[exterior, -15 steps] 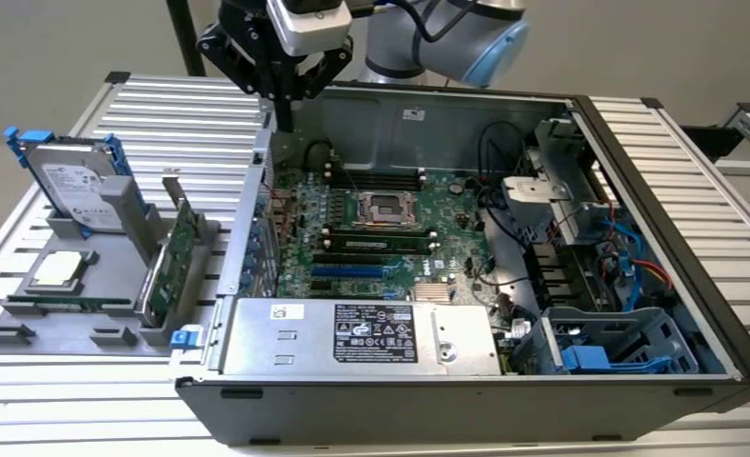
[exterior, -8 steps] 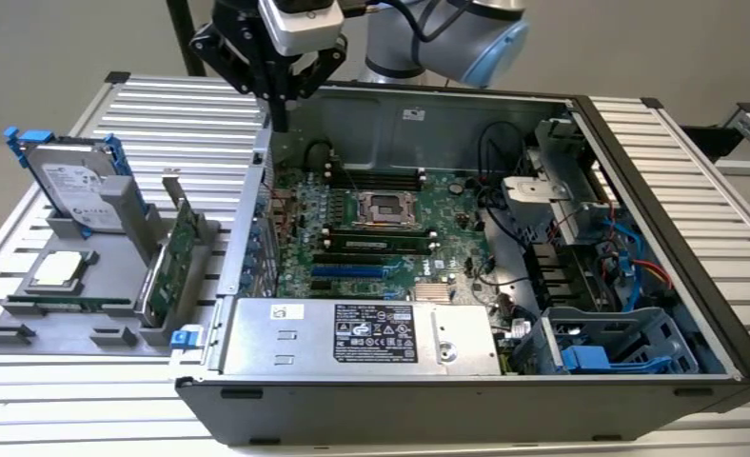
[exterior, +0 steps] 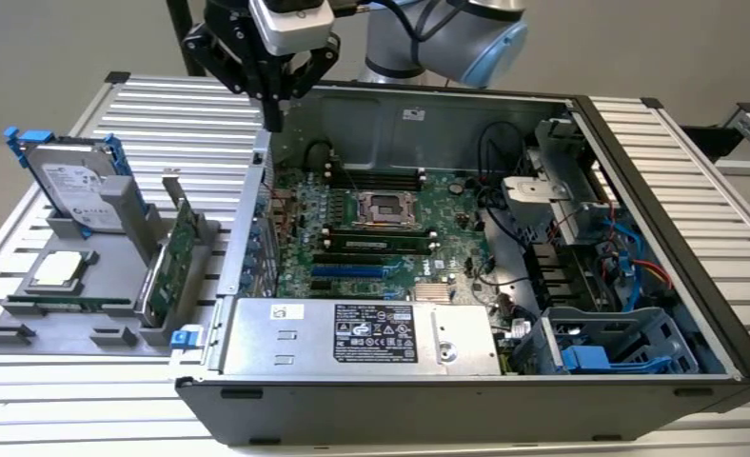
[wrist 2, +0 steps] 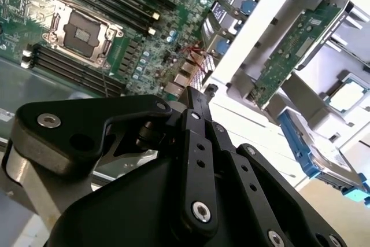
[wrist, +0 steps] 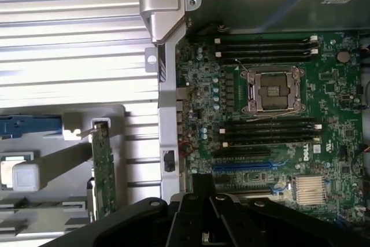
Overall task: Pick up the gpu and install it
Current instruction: 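Reach for the gpu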
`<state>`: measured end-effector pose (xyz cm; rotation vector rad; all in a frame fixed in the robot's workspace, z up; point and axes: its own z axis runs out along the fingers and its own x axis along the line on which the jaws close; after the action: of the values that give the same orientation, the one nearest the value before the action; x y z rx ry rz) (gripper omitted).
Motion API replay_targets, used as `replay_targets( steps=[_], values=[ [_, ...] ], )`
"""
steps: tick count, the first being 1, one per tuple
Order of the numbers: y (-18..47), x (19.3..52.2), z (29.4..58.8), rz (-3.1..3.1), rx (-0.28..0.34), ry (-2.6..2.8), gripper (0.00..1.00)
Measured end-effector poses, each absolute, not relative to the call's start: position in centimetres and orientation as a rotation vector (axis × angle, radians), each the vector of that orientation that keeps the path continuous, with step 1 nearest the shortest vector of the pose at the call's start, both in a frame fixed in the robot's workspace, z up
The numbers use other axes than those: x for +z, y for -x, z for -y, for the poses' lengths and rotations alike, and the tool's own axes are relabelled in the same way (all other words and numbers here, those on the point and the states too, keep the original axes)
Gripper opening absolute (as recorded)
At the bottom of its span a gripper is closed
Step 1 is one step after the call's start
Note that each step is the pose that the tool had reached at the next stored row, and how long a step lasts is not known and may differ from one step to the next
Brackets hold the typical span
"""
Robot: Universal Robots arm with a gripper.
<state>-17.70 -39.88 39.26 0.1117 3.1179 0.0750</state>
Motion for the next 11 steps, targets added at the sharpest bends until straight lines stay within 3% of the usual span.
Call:
replay_targets(
  steps=[11],
  values=[
    [18.9,39.3,39.9,-3.118,0.075,-0.112,0.0]
  ],
)
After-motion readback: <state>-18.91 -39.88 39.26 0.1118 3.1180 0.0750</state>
